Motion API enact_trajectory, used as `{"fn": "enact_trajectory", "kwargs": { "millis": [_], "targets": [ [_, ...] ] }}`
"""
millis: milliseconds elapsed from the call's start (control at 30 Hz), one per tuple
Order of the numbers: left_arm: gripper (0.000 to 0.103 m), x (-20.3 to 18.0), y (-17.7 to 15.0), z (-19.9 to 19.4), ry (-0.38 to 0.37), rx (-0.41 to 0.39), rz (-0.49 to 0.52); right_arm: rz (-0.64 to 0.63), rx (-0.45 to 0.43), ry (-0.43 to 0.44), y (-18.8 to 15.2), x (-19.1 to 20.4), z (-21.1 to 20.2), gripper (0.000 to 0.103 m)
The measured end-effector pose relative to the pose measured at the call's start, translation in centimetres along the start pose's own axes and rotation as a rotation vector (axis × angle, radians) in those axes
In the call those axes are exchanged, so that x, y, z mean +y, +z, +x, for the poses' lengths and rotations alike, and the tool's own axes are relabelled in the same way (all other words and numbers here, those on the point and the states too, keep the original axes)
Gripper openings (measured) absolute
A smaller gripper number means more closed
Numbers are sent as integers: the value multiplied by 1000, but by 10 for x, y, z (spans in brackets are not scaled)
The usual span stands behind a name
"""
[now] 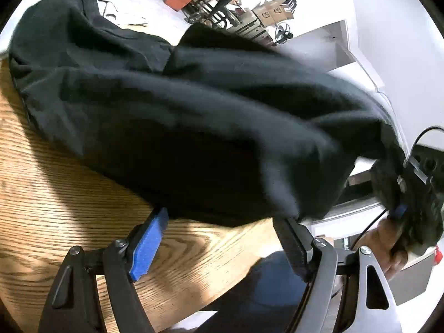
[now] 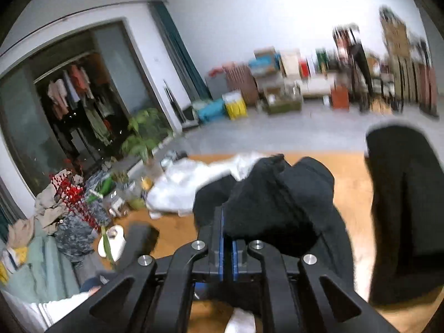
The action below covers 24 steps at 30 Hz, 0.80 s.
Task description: Fold clothes
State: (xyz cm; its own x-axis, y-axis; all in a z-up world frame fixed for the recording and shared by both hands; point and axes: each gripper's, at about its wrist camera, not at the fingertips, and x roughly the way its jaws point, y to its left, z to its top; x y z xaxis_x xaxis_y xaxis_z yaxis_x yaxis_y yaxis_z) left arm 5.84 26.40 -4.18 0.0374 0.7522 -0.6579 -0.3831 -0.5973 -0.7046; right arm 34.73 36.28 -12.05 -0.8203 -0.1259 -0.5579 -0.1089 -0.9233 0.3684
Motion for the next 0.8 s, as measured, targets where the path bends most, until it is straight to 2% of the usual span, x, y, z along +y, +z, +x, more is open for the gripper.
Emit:
{"fn": "enact_trajectory", "kwargs": {
  "millis": [67,200,233,267,300,467,600,700,733,800],
  "targets": [
    [78,4,-1,6,2,12,-13,7,14,51,-9,0,2,5],
    [76,12,-2,17,6,37,-38,-59,37,121,-17,15,3,5],
    [44,14,-3,20,7,44,-45,-70,44,120,-21,15,4,5],
    [1,16,-3,22,8,50,-51,-79,52,117,-26,15,6,5],
    [0,16,-1,18,8,29,-51,-83,59,106,-30,13,7,5],
    [0,11,18,-59,2,-263,1,-39,36,-8,-34,-17,7,5],
    [0,41,36,-116,66,-470,-92,27,-40,-76,-22,-50,-19,5],
    [0,81,31,-143,154,-526,-212,71,-102,-110,-12,-72,-41,5],
    [0,94,30,-147,131,-497,-248,71,-94,-113,-11,-73,-41,5],
    [4,109,31,-130,34,-389,-319,52,-60,-118,-12,-70,-34,5]
  ]
}}
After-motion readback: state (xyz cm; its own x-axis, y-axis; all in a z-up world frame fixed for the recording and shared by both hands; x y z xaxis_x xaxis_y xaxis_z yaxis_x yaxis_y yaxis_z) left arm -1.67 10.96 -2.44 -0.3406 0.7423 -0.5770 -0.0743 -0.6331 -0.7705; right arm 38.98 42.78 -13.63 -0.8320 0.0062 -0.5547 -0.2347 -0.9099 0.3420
